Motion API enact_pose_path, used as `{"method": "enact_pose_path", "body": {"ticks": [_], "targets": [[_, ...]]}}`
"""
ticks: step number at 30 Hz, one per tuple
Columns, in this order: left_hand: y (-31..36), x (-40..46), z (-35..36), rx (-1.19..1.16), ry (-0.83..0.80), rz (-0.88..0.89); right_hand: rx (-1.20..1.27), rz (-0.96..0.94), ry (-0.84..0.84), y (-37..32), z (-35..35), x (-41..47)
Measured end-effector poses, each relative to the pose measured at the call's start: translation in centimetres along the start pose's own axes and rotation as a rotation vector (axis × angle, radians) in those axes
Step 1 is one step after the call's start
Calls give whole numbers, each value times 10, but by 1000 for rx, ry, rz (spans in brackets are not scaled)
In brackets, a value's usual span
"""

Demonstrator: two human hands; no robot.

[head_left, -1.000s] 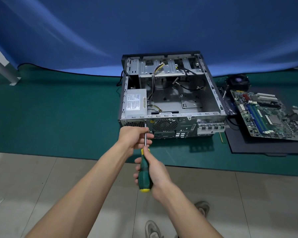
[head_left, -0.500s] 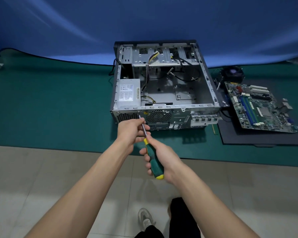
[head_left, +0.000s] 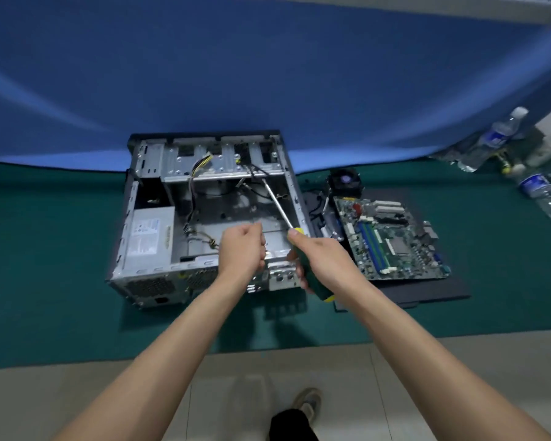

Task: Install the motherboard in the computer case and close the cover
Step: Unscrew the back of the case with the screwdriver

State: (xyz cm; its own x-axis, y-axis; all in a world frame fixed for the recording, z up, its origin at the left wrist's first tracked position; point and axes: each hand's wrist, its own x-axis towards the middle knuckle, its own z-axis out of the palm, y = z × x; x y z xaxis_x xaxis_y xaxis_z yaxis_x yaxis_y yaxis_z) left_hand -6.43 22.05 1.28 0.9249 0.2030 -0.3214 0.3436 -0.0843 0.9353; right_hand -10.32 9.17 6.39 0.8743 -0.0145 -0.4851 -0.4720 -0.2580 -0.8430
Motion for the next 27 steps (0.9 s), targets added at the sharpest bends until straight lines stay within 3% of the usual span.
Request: {"method": "enact_pose_path", "body": {"ticks": [4, 10, 16, 27], "targets": [[15, 20, 56, 367, 29, 160, 123, 53, 68, 12, -51, 31], [8, 51, 107, 633, 90, 232, 125, 98, 104, 47, -98, 87], [-2, 66, 128, 932, 195, 345, -127, 150, 24, 89, -96, 141], [-4, 70, 136, 1018, 250, 379, -739, 183, -42, 109, -71, 199]]}}
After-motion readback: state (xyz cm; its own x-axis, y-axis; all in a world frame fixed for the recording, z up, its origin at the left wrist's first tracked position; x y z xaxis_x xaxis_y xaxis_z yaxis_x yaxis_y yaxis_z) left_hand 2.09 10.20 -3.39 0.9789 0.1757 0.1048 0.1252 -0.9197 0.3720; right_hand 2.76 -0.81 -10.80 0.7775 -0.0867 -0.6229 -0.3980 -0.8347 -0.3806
